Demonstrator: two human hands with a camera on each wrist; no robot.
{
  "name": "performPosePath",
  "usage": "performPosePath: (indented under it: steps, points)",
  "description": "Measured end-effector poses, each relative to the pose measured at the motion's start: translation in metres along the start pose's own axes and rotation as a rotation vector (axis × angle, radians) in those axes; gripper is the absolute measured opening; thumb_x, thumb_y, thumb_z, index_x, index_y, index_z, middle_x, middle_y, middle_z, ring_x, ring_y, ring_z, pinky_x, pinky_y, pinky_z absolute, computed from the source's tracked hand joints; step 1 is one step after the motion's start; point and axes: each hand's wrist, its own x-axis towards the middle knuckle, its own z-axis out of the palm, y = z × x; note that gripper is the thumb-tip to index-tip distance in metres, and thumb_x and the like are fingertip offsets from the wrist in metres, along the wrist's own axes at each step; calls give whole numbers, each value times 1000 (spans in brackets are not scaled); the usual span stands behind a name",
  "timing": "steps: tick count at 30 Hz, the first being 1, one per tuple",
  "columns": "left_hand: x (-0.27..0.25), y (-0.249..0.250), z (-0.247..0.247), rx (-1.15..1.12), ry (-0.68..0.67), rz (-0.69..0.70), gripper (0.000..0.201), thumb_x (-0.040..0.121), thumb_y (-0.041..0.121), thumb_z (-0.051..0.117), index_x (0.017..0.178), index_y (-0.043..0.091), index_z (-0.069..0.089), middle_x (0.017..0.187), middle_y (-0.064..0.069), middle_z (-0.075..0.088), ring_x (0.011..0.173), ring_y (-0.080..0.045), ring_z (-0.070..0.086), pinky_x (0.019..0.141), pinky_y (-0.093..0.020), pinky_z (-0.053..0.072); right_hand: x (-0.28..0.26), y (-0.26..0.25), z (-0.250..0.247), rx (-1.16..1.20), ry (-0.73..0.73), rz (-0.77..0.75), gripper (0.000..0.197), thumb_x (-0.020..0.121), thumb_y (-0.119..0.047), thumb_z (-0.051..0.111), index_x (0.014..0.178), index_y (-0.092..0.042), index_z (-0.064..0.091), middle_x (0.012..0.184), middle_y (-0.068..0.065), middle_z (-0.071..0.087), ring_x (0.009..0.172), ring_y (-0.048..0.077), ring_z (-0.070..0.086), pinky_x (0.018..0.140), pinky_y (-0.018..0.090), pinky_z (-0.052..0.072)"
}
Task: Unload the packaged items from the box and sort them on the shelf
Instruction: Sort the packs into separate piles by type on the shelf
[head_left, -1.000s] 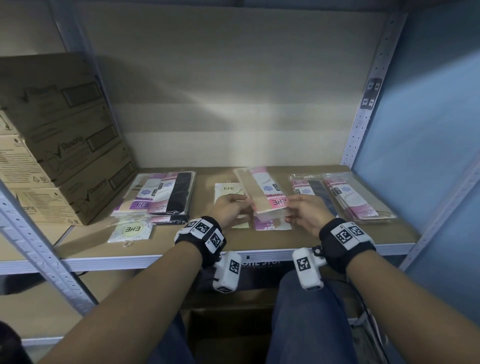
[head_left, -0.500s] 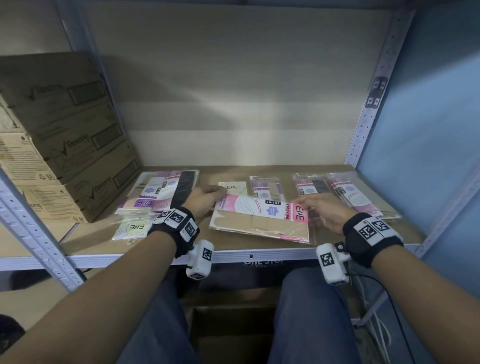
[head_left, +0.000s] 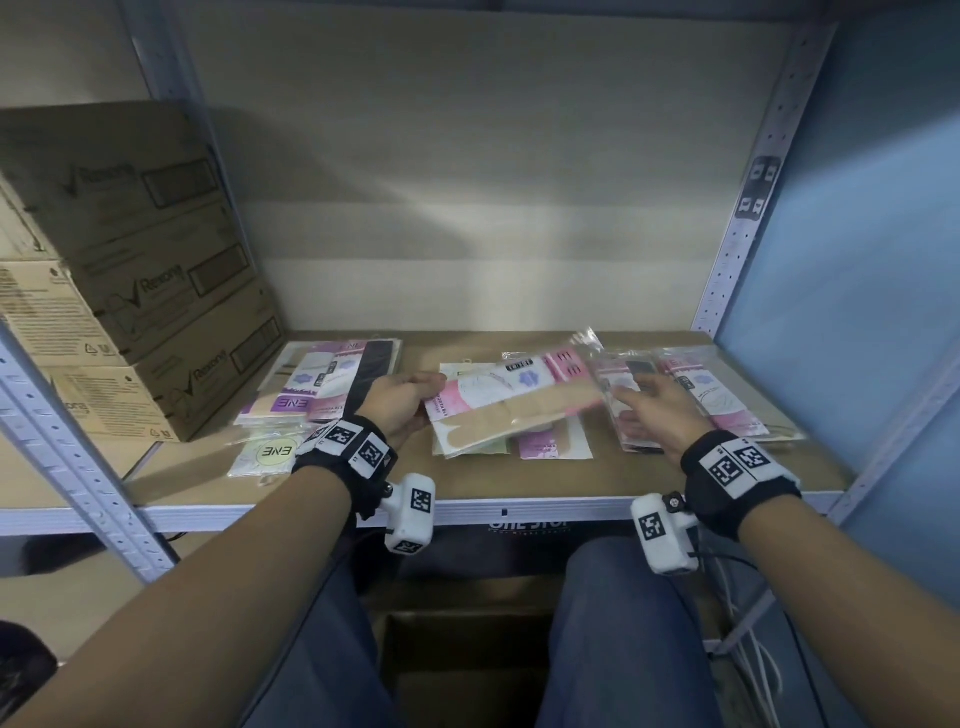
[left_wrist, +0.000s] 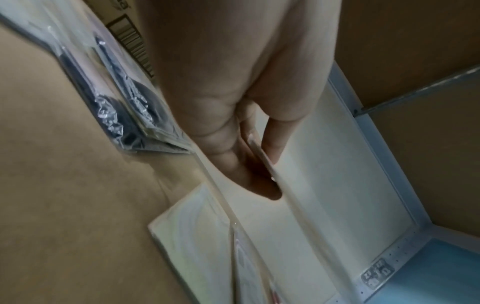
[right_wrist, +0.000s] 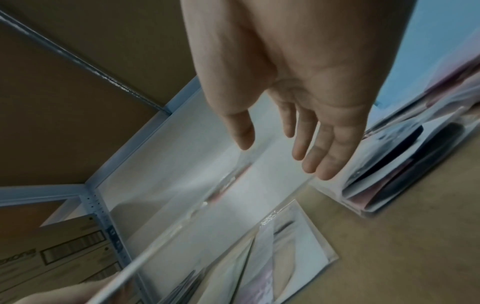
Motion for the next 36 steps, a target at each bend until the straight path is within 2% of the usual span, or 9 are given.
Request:
performPosePath:
  steps: [3,6,9,13,17,21,27,30,36]
  points:
    - [-1,-3,4,-163,11,10,23,90,-6,53,113,-8,56,105,-21,65,88,-27,67,69,-31,60,-2,-1,7,-1,24,-14,38,89,-25,64,122,-9,54,89,7,65,84,24,63,85,40,55]
    - [-8,-7,16,-273,-5,11,18,91,-9,50,107,-3,54,103,-19,65,85,-26,67,64,-28,60,-14,-8,21,19,-115,-44,27,91,-19,61,114,-7,59,98,10,67,82,23,66,77,33,55]
    - [-14,-15,31,-336,-50,-14,26,91,-10,47,117,-6,48,114,-23,64,93,-29,68,66,-31,60,-23,-15,37,112,-231,-54,25,91,-14,61,113,-2,59,98,15,66,75,21,65,69,28,58]
    - [-18,-24,51,-378,-56,-35,30,91,-10,48,120,-4,46,117,-26,63,100,-33,66,77,-37,60,-21,-16,51,205,-169,-45,22,90,-1,58,111,5,58,88,19,63,67,22,63,69,32,58]
    - [-18,-32,61,-235,-29,1,26,90,-7,52,115,1,50,115,-23,65,101,-31,66,92,-44,53,-18,-11,50,212,-82,-56,20,88,6,56,108,6,60,90,21,63,65,21,63,60,25,59]
    - [-17,-32,69,-101,-41,62,31,89,0,60,118,0,52,109,-18,65,93,-26,68,85,-41,57,-18,-8,40,178,-37,-80,18,88,8,55,106,6,60,79,14,62,61,19,61,54,21,57]
    - [-16,-34,97,260,-34,230,38,85,14,69,119,4,56,93,-1,57,91,-24,63,82,-42,58,-10,-3,16,-41,113,-188,29,90,0,54,117,-10,59,81,5,68,66,20,68,71,36,59]
    - [-15,-36,119,458,-38,336,41,85,20,68,122,11,54,88,1,60,85,-21,64,82,-36,57,-13,-1,0,-217,184,-297,24,92,-5,51,108,-14,67,83,3,68,74,24,69,60,28,55]
    - [-15,-42,173,561,-95,422,24,87,24,66,106,9,65,93,-1,65,87,-18,64,82,-28,54,-17,9,-47,-383,281,-349,23,91,-9,53,106,-9,70,103,7,70,83,17,61,79,22,46]
